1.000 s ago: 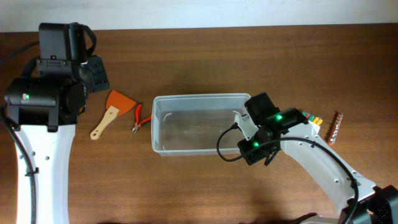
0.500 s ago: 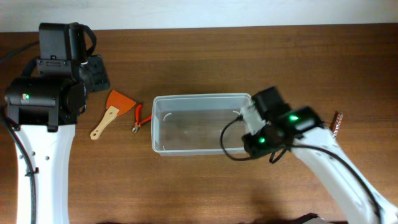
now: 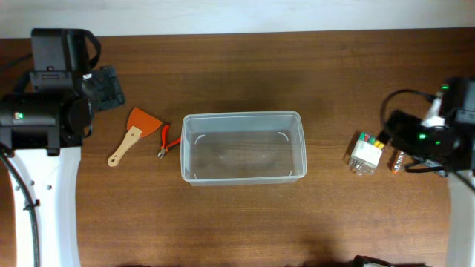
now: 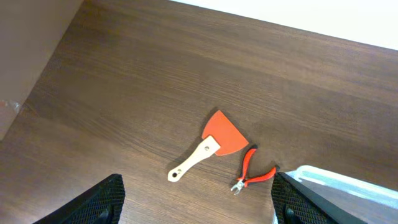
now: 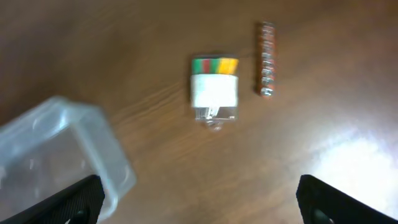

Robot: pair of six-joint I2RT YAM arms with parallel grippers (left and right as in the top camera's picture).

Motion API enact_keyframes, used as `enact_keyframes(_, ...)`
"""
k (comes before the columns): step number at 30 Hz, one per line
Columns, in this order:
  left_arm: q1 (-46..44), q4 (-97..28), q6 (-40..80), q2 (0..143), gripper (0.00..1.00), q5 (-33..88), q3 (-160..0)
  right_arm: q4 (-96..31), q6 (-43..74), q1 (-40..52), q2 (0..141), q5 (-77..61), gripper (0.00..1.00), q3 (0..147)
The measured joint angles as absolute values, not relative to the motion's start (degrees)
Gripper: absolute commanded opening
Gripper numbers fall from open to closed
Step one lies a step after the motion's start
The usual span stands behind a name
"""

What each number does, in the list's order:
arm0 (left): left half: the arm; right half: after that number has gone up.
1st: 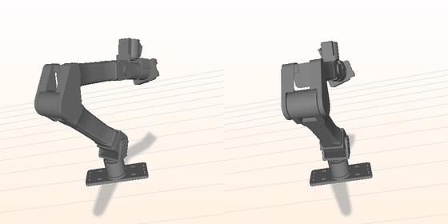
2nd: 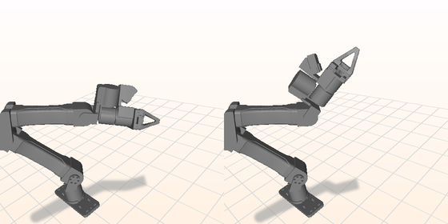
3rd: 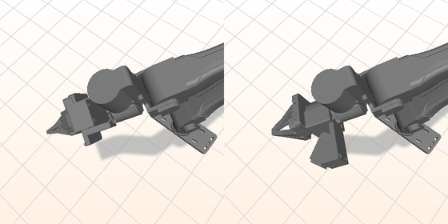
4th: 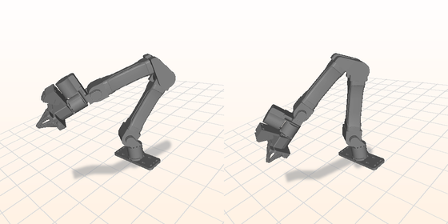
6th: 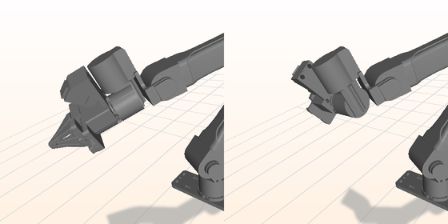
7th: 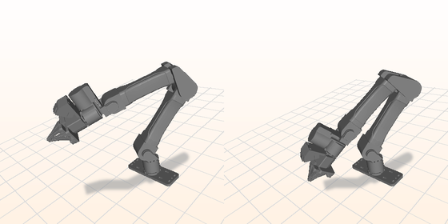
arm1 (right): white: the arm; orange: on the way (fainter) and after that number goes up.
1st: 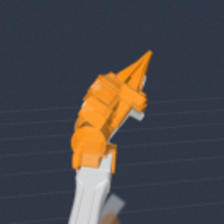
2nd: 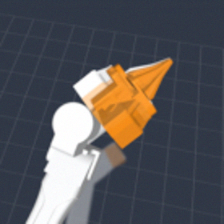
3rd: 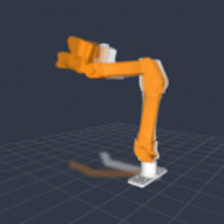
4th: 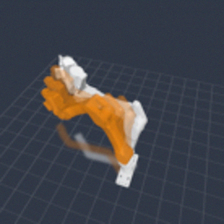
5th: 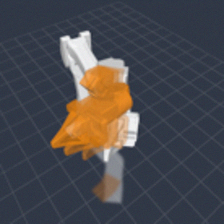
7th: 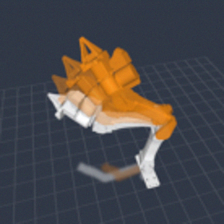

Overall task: Pack container
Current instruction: 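Grasp the clear screwdriver pack with the right gripper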

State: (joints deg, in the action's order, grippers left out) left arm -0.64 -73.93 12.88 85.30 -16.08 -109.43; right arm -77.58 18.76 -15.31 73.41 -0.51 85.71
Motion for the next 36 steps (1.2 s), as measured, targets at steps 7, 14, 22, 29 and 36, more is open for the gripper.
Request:
enact_keyframes(7,-0.5,-71.5,12.9,85.3,0.78,-16.0,-109.4,-73.0,23.7,-18.4,81.4,-1.8,0.99,80.5)
enact_keyframes(14,-0.5,-71.6,12.9,85.3,0.78,-16.0,-109.4,-66.1,26.2,-18.4,94.8,-2.5,0.99,79.2)
enact_keyframes(22,-0.5,-72.7,12.9,85.3,0.78,-15.9,-109.4,-61.5,26.8,-18.4,105.3,-4.4,0.99,79.2)
enact_keyframes(29,-0.5,-72.7,12.9,85.3,0.78,-15.4,-109.4,-59.2,26.0,-18.4,111.7,-5.3,0.98,79.2)
enact_keyframes(36,-0.5,-72.7,12.9,85.3,0.78,-14.8,-109.4,-56.2,24.8,-18.4,115.4,-5.5,0.99,79.2)
